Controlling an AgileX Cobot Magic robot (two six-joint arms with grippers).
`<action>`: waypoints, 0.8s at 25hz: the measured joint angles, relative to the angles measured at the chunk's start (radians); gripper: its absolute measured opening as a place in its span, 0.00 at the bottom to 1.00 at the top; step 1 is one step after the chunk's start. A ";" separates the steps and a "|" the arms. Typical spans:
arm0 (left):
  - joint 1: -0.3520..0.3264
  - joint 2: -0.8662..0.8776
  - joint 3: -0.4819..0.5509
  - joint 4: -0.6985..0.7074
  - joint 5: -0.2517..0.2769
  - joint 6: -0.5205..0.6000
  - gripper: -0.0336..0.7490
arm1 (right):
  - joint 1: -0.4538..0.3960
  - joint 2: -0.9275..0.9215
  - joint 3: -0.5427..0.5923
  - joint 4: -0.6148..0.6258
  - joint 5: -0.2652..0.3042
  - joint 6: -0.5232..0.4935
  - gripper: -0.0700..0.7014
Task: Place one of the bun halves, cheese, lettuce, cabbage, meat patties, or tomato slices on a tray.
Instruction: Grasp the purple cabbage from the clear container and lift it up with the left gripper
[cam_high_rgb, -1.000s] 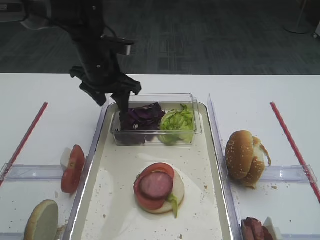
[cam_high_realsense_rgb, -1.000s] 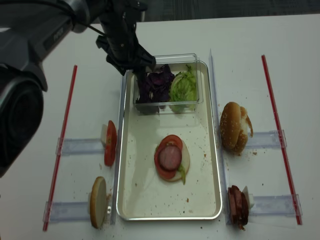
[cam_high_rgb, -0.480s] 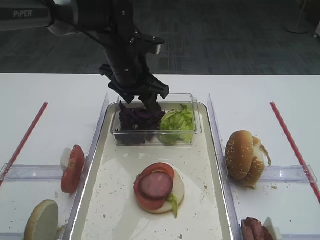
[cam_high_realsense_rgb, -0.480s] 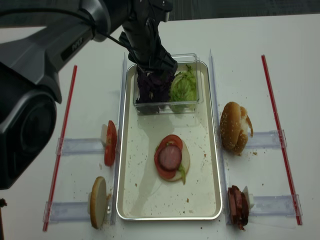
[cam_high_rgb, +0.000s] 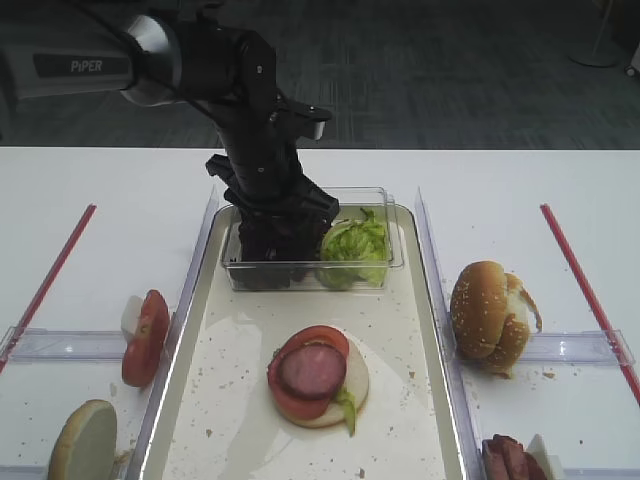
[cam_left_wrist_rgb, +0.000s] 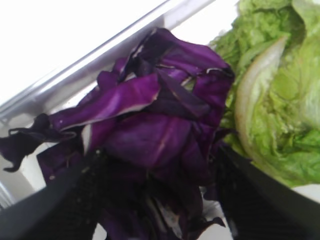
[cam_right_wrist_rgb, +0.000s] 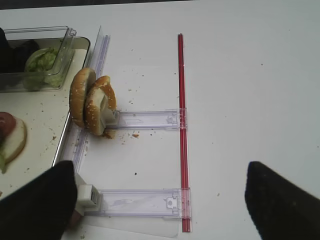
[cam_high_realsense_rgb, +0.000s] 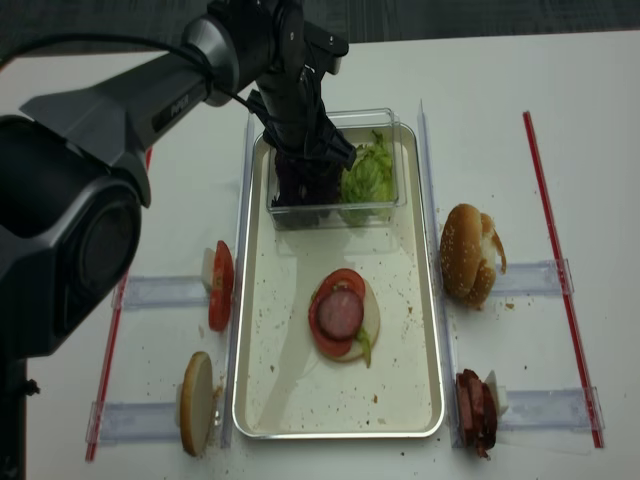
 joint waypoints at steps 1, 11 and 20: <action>0.000 0.002 0.000 0.000 -0.004 0.000 0.59 | 0.000 0.000 0.000 0.000 0.000 0.000 0.99; 0.000 0.031 -0.002 0.006 -0.013 0.002 0.56 | 0.000 0.000 0.000 0.000 0.000 0.007 0.99; 0.000 0.031 -0.002 0.032 -0.013 -0.002 0.29 | 0.000 0.000 0.000 0.000 0.000 0.000 0.99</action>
